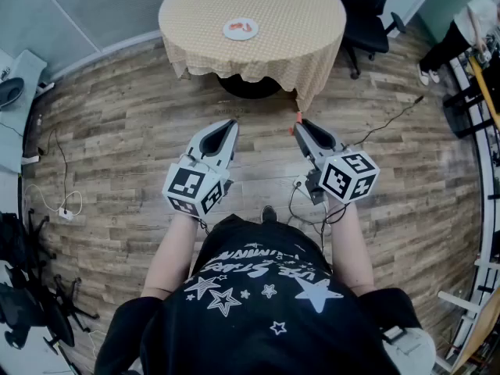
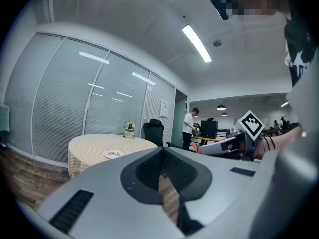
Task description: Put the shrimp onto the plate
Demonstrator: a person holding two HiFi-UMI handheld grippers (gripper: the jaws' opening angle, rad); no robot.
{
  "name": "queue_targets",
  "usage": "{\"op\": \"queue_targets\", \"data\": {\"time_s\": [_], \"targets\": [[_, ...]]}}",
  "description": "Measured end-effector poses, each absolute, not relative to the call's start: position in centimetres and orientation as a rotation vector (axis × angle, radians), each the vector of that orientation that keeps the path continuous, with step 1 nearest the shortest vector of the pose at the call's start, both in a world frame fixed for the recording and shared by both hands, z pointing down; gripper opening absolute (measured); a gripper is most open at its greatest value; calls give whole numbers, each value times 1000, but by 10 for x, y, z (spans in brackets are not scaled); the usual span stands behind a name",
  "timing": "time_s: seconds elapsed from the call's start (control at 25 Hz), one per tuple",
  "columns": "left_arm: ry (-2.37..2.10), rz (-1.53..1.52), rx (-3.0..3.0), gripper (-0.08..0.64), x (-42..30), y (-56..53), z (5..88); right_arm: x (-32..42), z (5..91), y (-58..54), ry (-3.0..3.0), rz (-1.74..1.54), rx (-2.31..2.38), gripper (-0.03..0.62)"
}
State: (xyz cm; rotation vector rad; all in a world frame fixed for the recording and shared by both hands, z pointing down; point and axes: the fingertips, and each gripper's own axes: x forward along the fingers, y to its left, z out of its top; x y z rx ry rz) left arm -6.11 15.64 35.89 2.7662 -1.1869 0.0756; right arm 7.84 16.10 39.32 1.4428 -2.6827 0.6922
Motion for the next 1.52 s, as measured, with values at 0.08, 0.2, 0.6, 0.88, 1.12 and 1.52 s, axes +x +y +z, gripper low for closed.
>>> {"op": "queue_targets", "data": {"time_s": [0.08,0.2,0.6,0.88,1.12,1.52], "targets": [[-1186,93,2775,11,-58,158,361,79,393,160,-2691,694,1437,72],[-1194,110,2779,11,-55,158,362,78,394,157,-2697,692,1425,72],[-1248,110,2732,11,-56,148,363,73,397,150,-2712,700,1366,72],[-1251,130,2706,11,-53,150,370,79,400,150,-2706,721,1364,72],[-1270,158,2703,11,-38,147,369,97,397,146,-2753,777,1372,74],[-1373,188,2649,11,-19,156,382,122,410,141,-2783,814,1281,72]]}}
